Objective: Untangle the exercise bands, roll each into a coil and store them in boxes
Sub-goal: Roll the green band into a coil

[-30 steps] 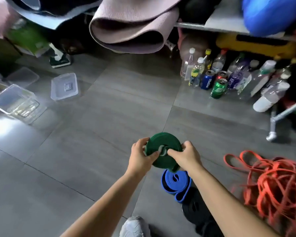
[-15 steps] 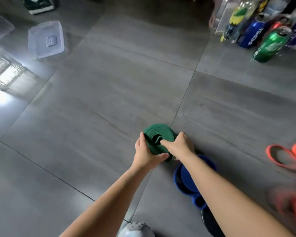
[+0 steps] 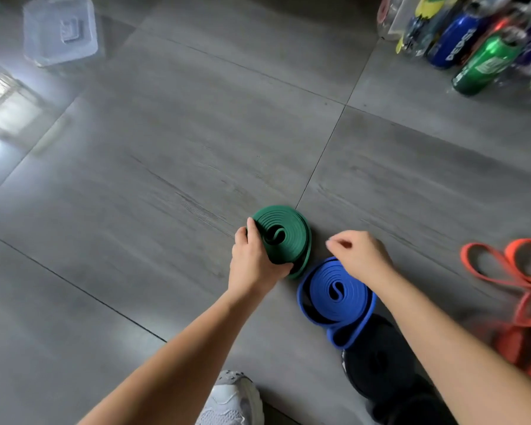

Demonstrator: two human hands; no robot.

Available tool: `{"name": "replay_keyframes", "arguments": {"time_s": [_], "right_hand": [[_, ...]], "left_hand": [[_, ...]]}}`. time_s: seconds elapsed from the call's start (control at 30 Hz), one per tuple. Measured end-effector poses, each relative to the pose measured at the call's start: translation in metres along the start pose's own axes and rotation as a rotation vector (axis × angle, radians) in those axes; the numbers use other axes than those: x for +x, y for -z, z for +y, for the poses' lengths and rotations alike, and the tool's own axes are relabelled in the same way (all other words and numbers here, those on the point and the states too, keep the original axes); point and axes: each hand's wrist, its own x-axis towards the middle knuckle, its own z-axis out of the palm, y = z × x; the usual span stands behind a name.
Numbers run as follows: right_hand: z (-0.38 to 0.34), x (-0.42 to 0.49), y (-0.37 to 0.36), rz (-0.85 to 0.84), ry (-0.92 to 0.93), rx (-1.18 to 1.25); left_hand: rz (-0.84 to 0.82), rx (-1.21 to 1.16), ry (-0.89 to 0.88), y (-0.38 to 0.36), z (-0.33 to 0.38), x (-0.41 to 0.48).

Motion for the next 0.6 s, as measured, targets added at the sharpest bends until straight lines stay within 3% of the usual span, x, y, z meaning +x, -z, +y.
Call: {"name": "replay_keyframes", "arguments": {"time_s": [0.07,0.17,0.3,0.6], "right_hand": [[0.027,-0.008,0.007,0.060,-0.041,0.014],[0.054,-0.009,0.006,0.010,-0.064,-0.088],[0.066,-0.011,0.010,0.123,-0.039,-0.245],[0.083,-0.035,0.016,0.152,-0.089,-0.238]], "left_hand": [[0.016,0.005,-0.002,0.000,0.001,0.001],[0.028,0.010,0.006,-0.004,0.003,-0.001],[0.023,0.017,0.005,-0.003,0.005,-0.002],[0.043,-0.057,0.011,-0.013,0.018,-0.006]]}}
